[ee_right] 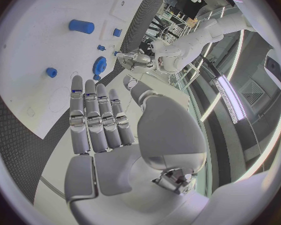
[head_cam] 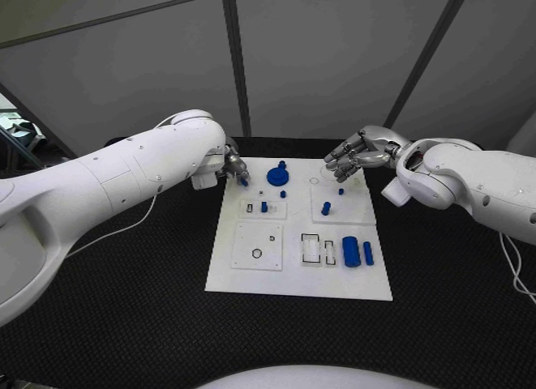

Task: Assemble the parts on the task board

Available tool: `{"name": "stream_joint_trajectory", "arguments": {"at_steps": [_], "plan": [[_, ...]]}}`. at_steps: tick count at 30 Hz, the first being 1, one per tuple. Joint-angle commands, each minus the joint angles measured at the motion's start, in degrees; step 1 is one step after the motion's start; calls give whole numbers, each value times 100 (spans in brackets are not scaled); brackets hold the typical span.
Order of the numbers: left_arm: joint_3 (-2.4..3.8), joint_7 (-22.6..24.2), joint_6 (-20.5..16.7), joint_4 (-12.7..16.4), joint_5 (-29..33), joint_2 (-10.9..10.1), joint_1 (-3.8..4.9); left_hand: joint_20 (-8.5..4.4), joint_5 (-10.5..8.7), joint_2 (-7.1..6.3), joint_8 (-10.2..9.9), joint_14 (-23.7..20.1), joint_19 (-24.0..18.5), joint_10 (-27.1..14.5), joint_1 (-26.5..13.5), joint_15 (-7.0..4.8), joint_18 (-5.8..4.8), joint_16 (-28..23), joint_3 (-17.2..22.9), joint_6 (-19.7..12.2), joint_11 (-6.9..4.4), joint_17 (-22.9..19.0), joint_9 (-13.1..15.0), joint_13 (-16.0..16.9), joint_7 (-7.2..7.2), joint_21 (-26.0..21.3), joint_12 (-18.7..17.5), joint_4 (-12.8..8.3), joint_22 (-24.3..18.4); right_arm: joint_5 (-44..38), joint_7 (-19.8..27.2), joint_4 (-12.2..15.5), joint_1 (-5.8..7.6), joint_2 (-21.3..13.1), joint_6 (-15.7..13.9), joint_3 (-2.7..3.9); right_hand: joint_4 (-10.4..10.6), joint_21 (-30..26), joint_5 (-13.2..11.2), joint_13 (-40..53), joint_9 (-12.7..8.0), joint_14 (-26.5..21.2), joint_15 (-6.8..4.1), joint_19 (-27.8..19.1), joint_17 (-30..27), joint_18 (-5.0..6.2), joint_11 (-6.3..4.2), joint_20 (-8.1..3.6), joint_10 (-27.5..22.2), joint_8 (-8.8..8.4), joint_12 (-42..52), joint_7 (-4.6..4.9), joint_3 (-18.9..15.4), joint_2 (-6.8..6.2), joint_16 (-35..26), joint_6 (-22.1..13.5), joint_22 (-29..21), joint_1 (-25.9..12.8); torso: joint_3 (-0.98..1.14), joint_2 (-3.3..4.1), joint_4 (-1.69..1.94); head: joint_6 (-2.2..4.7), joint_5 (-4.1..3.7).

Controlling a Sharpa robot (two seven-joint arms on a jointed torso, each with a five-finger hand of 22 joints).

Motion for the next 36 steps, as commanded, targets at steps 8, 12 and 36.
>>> {"name": "stream_joint_trajectory", "arguments": {"at_steps": [8, 12, 36], "plan": [[1, 61, -387, 721, 295, -429, 8, -37, 117, 76, 586, 614, 263, 81, -108, -45, -108, 14, 527, -72, -22, 1506, 780, 31, 1, 50, 32, -436, 1001, 4, 27, 14, 12, -18, 13, 3, -9, -18, 22, 9, -1, -28, -5, 50, -8, 23, -1, -9, -17, -11, -6, 27, -21, 25, -2, -19, -6, -12, -1, -1, 10, -20, 7], [-7, 33, -447, 1133, 331, -660, -1, -38, 150, 71, 612, 614, 265, 88, -126, -46, -108, 14, 566, -76, -22, 1506, 797, 40, 1, 53, 41, -463, 1005, 4, 27, 9, 12, -24, 16, 3, -9, -18, 22, 9, -1, -28, -5, 50, -8, 23, -1, -9, -17, -11, -6, 27, -21, 25, -2, -19, -6, -12, -2, -7, 17, -27, 21], [-167, -178, -811, 2257, 289, -1301, -131, -53, 176, 38, 747, 614, 345, 288, -260, -65, -153, 14, 653, -43, -44, 1506, 864, 237, -25, 237, 220, -520, 1122, 4, 37, -21, 10, -14, 36, 2, -8, -22, 22, 9, -1, -26, -4, 54, -11, 22, -1, -9, -16, -11, -6, 27, -26, 25, -3, -20, -9, -16, -8, 8, -12, -61, 113]]}}
